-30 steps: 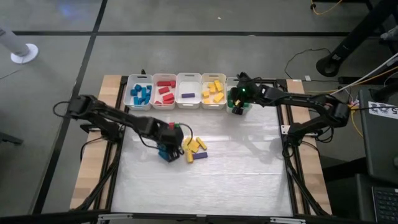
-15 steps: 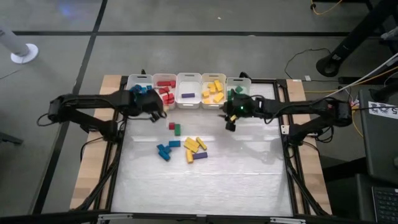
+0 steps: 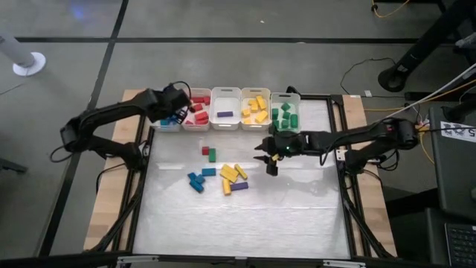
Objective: Sort blocks
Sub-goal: Put the blue block into the left white bin
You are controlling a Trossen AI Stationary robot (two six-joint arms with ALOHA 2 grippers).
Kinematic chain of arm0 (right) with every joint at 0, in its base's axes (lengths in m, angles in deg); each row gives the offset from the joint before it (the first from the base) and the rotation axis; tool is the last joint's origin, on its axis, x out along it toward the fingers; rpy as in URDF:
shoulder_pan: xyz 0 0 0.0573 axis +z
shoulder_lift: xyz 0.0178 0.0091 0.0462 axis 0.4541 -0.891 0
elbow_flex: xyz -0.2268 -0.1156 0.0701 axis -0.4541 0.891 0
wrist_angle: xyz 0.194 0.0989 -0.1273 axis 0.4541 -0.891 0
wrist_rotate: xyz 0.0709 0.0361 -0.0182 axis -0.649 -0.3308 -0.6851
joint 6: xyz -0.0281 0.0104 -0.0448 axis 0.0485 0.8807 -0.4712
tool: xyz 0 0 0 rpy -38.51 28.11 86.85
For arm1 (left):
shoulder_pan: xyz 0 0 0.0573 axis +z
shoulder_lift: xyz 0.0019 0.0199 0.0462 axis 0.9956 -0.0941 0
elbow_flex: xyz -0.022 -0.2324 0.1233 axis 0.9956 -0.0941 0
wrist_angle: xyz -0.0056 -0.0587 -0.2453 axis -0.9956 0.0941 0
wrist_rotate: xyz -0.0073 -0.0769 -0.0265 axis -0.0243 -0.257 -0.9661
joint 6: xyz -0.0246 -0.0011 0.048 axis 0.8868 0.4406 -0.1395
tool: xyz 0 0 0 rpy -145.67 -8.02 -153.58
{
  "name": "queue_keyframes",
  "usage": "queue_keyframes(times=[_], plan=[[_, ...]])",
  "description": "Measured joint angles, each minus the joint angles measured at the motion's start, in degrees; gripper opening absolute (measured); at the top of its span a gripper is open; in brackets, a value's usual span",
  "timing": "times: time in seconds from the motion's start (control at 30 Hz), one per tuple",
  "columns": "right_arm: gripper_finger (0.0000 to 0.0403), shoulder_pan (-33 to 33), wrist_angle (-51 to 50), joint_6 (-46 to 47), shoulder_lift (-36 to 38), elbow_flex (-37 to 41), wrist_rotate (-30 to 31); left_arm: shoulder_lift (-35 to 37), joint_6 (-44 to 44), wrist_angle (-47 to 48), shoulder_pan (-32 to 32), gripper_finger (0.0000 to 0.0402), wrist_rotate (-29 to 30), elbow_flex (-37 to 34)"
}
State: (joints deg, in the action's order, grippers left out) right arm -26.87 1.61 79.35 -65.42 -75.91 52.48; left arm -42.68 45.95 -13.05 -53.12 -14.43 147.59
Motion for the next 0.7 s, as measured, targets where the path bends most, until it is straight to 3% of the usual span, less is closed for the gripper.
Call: queue_keyframes(times=[0.2, 0.47, 0.53, 0.7], plan=[[0.0167, 2.3, 8.2, 0.1, -4.8, 0.0, 0.1, -1.9, -5.5, -1.0, 3.9, 0.0131, -2.5, 0.0], [0.0167, 2.5, 14.2, -0.1, -9.7, 0.0, -2.3, -4.0, -5.1, -1.0, 6.2, 0.0184, -7.9, 0.0], [0.0167, 2.5, 14.6, -0.5, -10.2, 0.0, -2.4, -4.0, -4.8, -1.1, 6.0, 0.0188, -14.8, 0.0], [0.0167, 2.5, 14.5, -1.5, -10.3, 0.0, -2.4, -3.9, -5.2, -1.0, 3.3, 0.0181, -39.0, 0.0]])
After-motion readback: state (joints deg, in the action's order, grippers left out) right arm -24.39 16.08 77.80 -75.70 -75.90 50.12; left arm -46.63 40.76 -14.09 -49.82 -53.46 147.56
